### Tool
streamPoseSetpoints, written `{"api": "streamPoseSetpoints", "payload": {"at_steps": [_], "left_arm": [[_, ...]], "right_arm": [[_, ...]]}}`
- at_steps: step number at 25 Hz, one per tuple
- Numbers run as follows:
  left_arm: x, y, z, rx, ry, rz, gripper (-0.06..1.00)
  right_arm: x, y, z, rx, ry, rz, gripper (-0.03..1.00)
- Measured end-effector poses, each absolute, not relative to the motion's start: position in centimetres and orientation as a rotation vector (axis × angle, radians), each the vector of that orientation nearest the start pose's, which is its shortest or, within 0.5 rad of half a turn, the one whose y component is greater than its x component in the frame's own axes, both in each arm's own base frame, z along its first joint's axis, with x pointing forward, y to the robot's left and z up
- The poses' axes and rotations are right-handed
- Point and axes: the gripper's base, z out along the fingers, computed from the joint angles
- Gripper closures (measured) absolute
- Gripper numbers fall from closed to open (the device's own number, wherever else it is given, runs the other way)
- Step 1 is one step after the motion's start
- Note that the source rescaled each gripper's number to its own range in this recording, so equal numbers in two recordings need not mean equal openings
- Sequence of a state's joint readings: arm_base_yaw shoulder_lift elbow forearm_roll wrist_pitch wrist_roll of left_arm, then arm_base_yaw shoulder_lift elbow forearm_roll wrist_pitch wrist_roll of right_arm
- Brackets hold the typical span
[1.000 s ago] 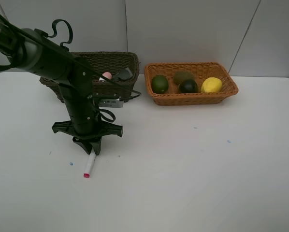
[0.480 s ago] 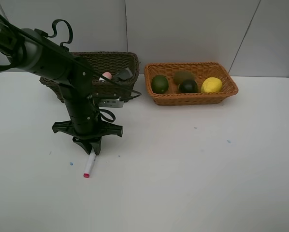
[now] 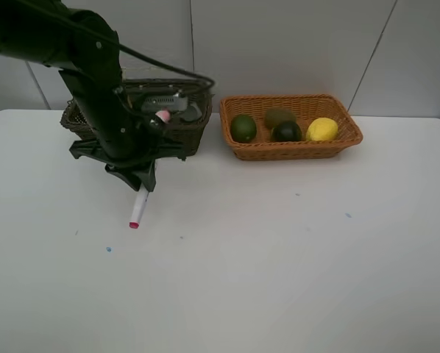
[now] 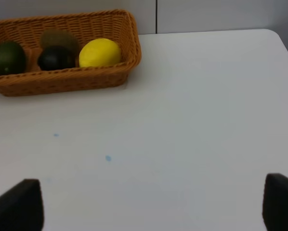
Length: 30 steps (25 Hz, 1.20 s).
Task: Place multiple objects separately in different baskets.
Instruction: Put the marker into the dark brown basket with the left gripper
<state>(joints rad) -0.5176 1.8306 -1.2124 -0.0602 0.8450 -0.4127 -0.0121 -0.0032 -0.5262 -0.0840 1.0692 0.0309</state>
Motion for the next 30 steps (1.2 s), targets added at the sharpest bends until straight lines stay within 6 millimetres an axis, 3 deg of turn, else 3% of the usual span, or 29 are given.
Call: {"api": "streamPoseSetpoints", "payload": {"at_steps": [7,11,13,18,23,24,30], "left_arm": [[34.4,-17.4,28.4,0.144,2.738,-0.146,0.76],[37.1,-16.5,32.1,0.133,2.601,-0.079,0.76],[38.7,-16.1,32.7,0.138,2.558,-0.043,0.76],[42.6,-15.8,32.2,0.172,2.460,0.004,0.76],[44.8,-16.4,29.8,0.235,2.433,0.014,0.76],[45.6,-16.8,28.0,0.274,2.442,0.019,0.76],[47.1,-17.6,22.8,0.314,2.517,0.033,0.76]], "right_arm": [[-0.9,-0.7,28.4,0.049,2.021,-0.088,-0.02],[-0.9,-0.7,28.4,0.049,2.021,-0.088,-0.02],[-0.9,-0.7,28.4,0.049,2.021,-0.088,-0.02],[-0.9,-0.7,28.4,0.049,2.021,-0.088,-0.02],[-0.9,-0.7,28.4,0.049,2.021,-0.088,-0.02],[-0.9,-0.7,28.4,0.049,2.021,-0.088,-0.02],[-0.9,-0.7,28.4,0.049,2.021,-0.088,-0.02]]}}
